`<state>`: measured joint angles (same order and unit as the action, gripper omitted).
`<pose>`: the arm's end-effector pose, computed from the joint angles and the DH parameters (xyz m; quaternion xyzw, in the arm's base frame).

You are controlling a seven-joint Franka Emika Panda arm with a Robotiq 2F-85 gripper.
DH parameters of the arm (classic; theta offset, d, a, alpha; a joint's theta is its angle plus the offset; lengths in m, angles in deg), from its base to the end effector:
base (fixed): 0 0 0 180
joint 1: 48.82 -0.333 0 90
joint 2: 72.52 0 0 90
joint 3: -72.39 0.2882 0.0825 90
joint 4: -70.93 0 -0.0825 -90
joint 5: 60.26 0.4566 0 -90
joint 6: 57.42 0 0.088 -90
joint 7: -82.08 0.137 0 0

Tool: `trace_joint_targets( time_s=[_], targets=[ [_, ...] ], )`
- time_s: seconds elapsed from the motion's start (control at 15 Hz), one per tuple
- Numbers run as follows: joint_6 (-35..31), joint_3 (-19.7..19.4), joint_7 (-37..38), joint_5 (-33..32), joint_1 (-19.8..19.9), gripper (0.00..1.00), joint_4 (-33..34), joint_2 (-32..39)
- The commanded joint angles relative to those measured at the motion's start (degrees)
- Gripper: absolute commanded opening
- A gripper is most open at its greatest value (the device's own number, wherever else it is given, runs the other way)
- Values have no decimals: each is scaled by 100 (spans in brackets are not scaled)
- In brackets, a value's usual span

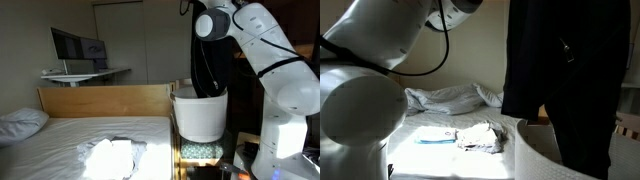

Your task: Put the things on the bed in the laundry hamper

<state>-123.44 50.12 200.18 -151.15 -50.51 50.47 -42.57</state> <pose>0.4743 -0.1999 0.9506 -0.1086 -0.7271 0.6001 0.3152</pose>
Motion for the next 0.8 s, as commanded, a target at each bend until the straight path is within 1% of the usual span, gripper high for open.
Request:
trace_joint_targets(
  time_s=[0.0, 0.13, 0.2, 0.4, 0.6, 0.73],
  targets=[
    [8, 114, 4, -91, 21, 13, -28, -10],
    [6, 124, 4, -89, 20, 13, -30, -8],
    [5, 126, 5, -88, 20, 8, -30, -8],
    [-83, 323, 73, 85, 36, 8, -104, 99],
    [-75, 456, 135, 337, 266, 8, -247, 325],
    [-65, 477, -24, 556, 562, 8, 48, 710]
  ],
)
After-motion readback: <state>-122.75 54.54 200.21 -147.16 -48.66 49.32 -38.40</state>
